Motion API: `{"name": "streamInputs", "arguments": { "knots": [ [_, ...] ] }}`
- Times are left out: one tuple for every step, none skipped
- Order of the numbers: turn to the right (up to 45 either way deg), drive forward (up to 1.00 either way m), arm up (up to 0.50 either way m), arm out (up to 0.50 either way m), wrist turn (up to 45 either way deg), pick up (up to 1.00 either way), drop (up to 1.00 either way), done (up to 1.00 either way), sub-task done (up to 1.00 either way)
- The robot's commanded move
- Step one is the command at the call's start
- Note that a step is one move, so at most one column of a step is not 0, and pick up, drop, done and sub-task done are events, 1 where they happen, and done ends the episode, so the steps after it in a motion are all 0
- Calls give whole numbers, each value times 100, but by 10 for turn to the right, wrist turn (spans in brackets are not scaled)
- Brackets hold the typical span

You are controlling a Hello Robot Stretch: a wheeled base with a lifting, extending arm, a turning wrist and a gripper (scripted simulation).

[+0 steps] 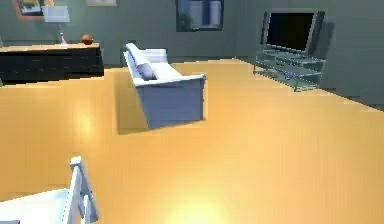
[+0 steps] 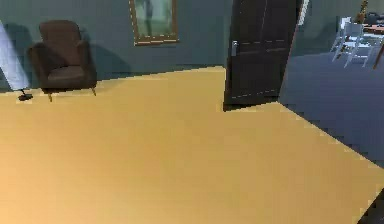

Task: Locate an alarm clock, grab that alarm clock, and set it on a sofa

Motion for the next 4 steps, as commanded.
{"name": "streamInputs", "arguments": {
  "knots": [
    [450, 0, 0, 0, 0, 0, 0, 0, 0],
    [240, 0, 0, 0, 0, 0, 0, 0, 0],
    [0, 30, 0, 0, 0, 0, 0, 0, 0],
    [-450, 0, 0, 0, 0, 0, 0, 0, 0]
  ]
}}
